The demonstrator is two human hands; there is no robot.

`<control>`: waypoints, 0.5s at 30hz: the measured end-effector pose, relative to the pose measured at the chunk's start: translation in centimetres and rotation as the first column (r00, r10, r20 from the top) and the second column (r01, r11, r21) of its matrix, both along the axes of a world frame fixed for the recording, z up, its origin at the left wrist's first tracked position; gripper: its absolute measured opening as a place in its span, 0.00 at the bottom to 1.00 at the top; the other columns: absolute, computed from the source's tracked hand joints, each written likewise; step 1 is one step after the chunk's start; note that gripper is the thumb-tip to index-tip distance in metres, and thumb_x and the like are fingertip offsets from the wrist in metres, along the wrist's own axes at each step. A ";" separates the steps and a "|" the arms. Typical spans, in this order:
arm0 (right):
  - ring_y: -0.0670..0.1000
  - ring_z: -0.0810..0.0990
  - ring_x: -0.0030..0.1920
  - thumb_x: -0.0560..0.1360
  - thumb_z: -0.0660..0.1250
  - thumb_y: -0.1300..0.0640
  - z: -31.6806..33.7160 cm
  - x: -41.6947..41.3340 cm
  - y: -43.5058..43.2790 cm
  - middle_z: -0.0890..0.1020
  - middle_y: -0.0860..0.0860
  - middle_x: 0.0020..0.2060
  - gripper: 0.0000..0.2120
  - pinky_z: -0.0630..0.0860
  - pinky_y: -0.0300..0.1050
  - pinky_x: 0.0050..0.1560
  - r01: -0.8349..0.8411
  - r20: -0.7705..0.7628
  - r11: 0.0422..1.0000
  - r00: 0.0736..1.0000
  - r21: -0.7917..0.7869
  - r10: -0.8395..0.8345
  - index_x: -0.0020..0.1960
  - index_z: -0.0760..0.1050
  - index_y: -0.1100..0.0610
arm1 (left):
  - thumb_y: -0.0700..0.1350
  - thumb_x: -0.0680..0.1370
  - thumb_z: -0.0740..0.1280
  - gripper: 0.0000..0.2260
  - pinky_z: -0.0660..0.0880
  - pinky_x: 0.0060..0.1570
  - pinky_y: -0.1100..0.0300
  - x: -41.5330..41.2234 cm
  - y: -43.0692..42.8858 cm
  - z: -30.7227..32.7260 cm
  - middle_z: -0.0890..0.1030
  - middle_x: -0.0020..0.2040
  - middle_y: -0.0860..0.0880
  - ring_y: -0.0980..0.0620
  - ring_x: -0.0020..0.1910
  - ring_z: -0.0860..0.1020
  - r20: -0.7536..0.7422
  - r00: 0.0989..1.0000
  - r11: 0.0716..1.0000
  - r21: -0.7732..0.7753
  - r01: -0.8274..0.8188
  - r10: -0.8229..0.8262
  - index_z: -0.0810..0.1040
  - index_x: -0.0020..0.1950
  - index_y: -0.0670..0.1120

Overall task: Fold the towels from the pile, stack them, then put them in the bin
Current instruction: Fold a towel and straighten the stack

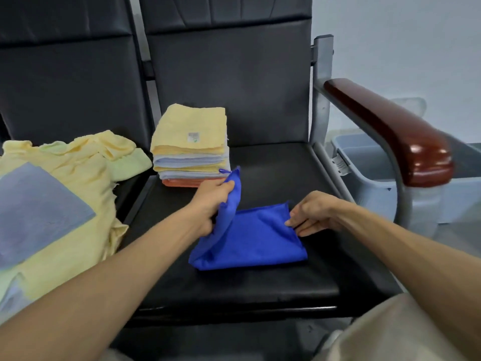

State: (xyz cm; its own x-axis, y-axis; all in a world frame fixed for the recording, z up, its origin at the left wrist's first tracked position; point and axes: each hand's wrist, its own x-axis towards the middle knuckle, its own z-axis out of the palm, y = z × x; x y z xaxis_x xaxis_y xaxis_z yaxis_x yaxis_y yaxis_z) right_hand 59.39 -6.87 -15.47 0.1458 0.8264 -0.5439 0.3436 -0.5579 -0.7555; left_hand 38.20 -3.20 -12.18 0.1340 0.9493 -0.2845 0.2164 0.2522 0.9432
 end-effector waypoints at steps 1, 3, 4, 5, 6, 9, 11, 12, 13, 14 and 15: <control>0.51 0.81 0.29 0.70 0.73 0.71 -0.1 0.1 0.0 0.82 0.57 0.34 0.07 0.81 0.42 0.29 0.034 -0.019 0.999 0.999 0.018 -0.033 0.40 0.77 0.63 | 0.46 0.82 0.62 0.07 0.69 0.36 0.59 1.2 -0.1 -0.4 0.75 0.41 0.43 0.49 0.38 0.73 -0.028 1.000 1.000 0.019 0.015 -0.014 0.76 0.49 0.44; 0.51 0.81 0.29 0.70 0.72 0.72 -0.2 0.2 -0.1 0.81 0.57 0.34 0.07 0.81 0.42 0.29 0.073 -0.052 0.997 0.996 0.040 -0.071 0.39 0.77 0.63 | 0.45 0.81 0.61 0.05 0.66 0.30 0.60 3.2 -0.1 -1.3 0.72 0.38 0.43 0.48 0.34 0.70 -0.076 0.996 0.998 0.053 0.042 -0.038 0.75 0.50 0.45; 0.52 0.81 0.31 0.70 0.71 0.72 -0.2 0.2 -0.1 0.81 0.57 0.35 0.07 0.81 0.42 0.29 0.078 -0.066 0.996 0.995 0.044 -0.075 0.39 0.77 0.63 | 0.44 0.81 0.61 0.04 0.64 0.25 0.63 4.1 -0.1 -1.7 0.70 0.35 0.43 0.49 0.30 0.69 -0.095 0.994 0.997 0.061 0.052 -0.046 0.74 0.49 0.45; 0.53 0.81 0.32 0.71 0.71 0.72 -0.3 0.3 -0.1 0.81 0.57 0.35 0.07 0.82 0.43 0.30 0.079 -0.078 0.996 0.994 0.047 -0.075 0.39 0.76 0.63 | 0.44 0.81 0.60 0.05 0.61 0.20 0.66 4.8 -0.3 -2.1 0.68 0.31 0.45 0.50 0.26 0.67 -0.118 0.991 0.996 0.059 0.067 -0.060 0.73 0.48 0.45; 0.53 0.81 0.33 0.72 0.70 0.72 -0.3 0.3 0.0 0.81 0.57 0.35 0.07 0.82 0.43 0.31 0.079 -0.086 0.996 0.993 0.049 -0.074 0.39 0.76 0.63 | 0.44 0.82 0.60 0.06 0.59 0.18 0.67 5.5 -0.6 -2.3 0.68 0.29 0.46 0.51 0.23 0.66 -0.141 0.987 0.995 0.052 0.085 -0.076 0.73 0.47 0.44; 0.53 0.82 0.33 0.75 0.67 0.69 -0.3 0.3 0.0 0.81 0.58 0.36 0.04 0.83 0.44 0.34 0.082 -0.110 0.996 0.991 0.047 -0.077 0.42 0.76 0.64 | 0.45 0.83 0.58 0.07 0.62 0.17 0.65 7.3 -1.6 -3.3 0.73 0.26 0.46 0.53 0.18 0.69 -0.184 0.967 0.984 0.009 0.180 -0.175 0.72 0.49 0.45; 0.53 0.81 0.35 0.77 0.64 0.68 -0.4 0.4 0.0 0.80 0.59 0.37 0.05 0.82 0.45 0.38 0.076 -0.121 0.996 0.990 0.054 -0.069 0.43 0.75 0.64 | 0.46 0.83 0.57 0.06 0.66 0.19 0.63 7.8 -2.1 -3.8 0.75 0.29 0.46 0.54 0.19 0.72 -0.160 0.948 0.961 -0.029 0.274 -0.275 0.70 0.55 0.45; 0.53 0.81 0.35 0.78 0.62 0.69 -0.4 0.5 0.0 0.80 0.59 0.37 0.06 0.81 0.46 0.40 0.064 -0.122 0.996 0.991 0.058 -0.057 0.43 0.75 0.64 | 0.47 0.83 0.57 0.07 0.69 0.21 0.63 7.8 -2.4 -4.0 0.77 0.32 0.45 0.53 0.21 0.74 -0.149 0.930 0.942 -0.055 0.332 -0.336 0.68 0.58 0.46; 0.53 0.81 0.36 0.77 0.61 0.70 -0.3 0.5 -0.1 0.80 0.59 0.37 0.07 0.81 0.46 0.41 0.048 -0.117 0.997 0.992 0.064 -0.041 0.43 0.75 0.65 | 0.48 0.84 0.57 0.09 0.71 0.22 0.62 7.6 -2.5 -4.1 0.78 0.35 0.44 0.52 0.23 0.75 -0.134 0.910 0.919 -0.078 0.385 -0.393 0.67 0.62 0.46; 0.53 0.82 0.36 0.77 0.60 0.70 -0.3 0.5 -0.2 0.80 0.59 0.38 0.08 0.81 0.46 0.42 0.034 -0.109 0.997 0.994 0.071 -0.026 0.43 0.75 0.65 | 0.48 0.84 0.57 0.11 0.72 0.24 0.61 7.1 -2.6 -4.1 0.79 0.38 0.44 0.51 0.25 0.77 -0.119 0.894 0.902 -0.085 0.423 -0.431 0.65 0.65 0.48; 0.53 0.82 0.36 0.77 0.59 0.70 -0.3 0.5 -0.2 0.81 0.59 0.37 0.09 0.82 0.45 0.42 0.022 -0.096 0.997 0.995 0.078 -0.015 0.42 0.76 0.65 | 0.48 0.83 0.57 0.13 0.74 0.26 0.61 6.5 -2.6 -4.0 0.80 0.39 0.44 0.51 0.27 0.78 -0.119 0.883 0.891 -0.067 0.449 -0.453 0.63 0.67 0.50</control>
State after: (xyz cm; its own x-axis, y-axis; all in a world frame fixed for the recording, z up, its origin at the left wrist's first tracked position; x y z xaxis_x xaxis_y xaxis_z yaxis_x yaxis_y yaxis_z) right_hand 59.92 -7.10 -15.76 0.1117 0.8649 -0.4893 0.2579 -0.5008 -0.8263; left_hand 44.70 -5.81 -16.20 0.5054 0.7835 -0.3617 0.4327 0.1326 0.8918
